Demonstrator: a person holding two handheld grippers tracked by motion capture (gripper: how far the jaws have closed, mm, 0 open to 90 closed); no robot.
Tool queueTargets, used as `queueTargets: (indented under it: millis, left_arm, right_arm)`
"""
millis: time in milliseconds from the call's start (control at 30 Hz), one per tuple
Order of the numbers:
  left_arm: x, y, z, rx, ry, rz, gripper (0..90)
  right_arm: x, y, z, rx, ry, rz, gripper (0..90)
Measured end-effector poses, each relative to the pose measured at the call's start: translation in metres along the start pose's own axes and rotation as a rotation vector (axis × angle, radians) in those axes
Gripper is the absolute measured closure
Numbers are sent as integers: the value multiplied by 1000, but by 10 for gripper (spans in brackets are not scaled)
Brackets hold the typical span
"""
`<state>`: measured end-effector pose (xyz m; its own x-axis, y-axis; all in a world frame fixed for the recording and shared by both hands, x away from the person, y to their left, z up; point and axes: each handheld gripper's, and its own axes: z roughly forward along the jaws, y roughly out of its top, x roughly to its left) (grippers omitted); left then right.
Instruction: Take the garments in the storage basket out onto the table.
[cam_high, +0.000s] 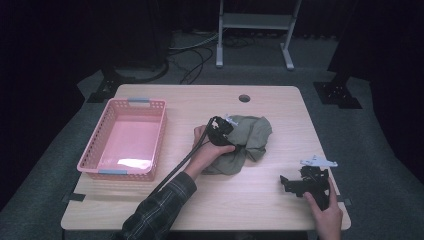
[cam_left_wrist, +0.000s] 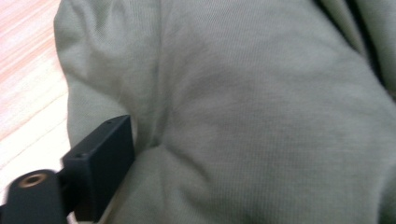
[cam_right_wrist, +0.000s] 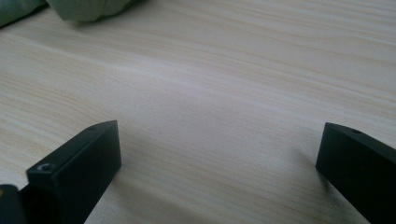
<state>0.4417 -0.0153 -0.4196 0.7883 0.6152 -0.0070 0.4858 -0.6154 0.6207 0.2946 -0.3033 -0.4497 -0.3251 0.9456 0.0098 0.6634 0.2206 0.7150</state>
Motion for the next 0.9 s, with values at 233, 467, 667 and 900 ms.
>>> queueTargets:
  millis: [233, 467, 667, 900]
  left_arm:
    - [-2, 1, -3, 7, 0, 9, 95]
    - [-5, 2, -12, 14, -4, 24, 95]
    - [-7, 2, -24, -2, -4, 24, 95]
    - [-8, 0, -42, -25, 2, 33, 95]
  right_arm:
    - [0, 0, 0, 0, 0, 0, 0]
    - [0, 0, 0, 1, 1, 0, 0]
    - [0, 0, 0, 1, 1, 0, 0]
    - [0, 0, 0, 1, 1, 0, 0]
